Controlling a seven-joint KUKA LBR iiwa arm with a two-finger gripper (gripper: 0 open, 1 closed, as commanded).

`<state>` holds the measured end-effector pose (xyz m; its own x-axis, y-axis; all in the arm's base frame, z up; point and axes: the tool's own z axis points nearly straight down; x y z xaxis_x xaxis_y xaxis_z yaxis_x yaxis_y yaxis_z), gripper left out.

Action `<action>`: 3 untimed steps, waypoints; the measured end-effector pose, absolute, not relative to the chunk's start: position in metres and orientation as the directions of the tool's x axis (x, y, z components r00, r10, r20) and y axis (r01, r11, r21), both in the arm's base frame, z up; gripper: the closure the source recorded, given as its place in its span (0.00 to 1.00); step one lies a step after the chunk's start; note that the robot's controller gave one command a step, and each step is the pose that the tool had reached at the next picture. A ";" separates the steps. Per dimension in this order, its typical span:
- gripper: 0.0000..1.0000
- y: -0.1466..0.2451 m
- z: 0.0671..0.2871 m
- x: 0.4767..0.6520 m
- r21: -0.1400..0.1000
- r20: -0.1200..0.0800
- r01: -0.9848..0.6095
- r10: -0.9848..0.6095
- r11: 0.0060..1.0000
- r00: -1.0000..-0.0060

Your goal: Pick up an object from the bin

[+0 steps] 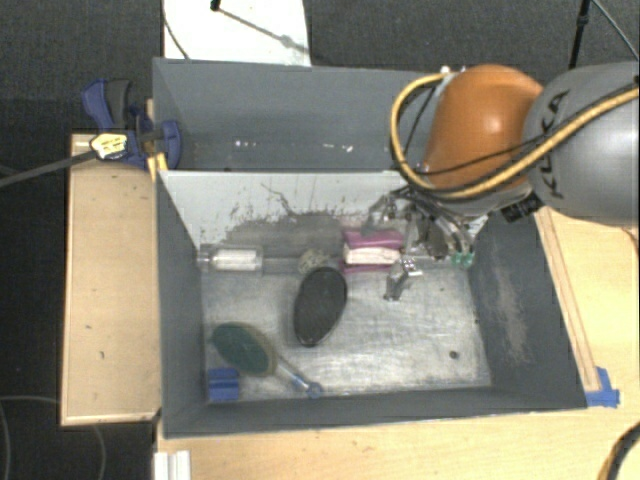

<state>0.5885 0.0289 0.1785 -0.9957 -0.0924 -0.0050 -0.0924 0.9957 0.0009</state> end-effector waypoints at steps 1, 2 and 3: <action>0.00 0.114 0.076 0.570 -0.002 -0.005 -0.467 -0.467 0.884 -0.884; 1.00 0.113 0.077 0.571 -0.003 -0.007 -0.463 -0.463 0.886 -0.886; 1.00 0.125 0.263 0.569 -0.005 -0.009 -0.733 -0.733 0.680 -0.680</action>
Offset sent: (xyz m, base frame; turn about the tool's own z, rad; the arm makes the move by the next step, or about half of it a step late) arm -0.0210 0.0848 -0.1061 -0.3940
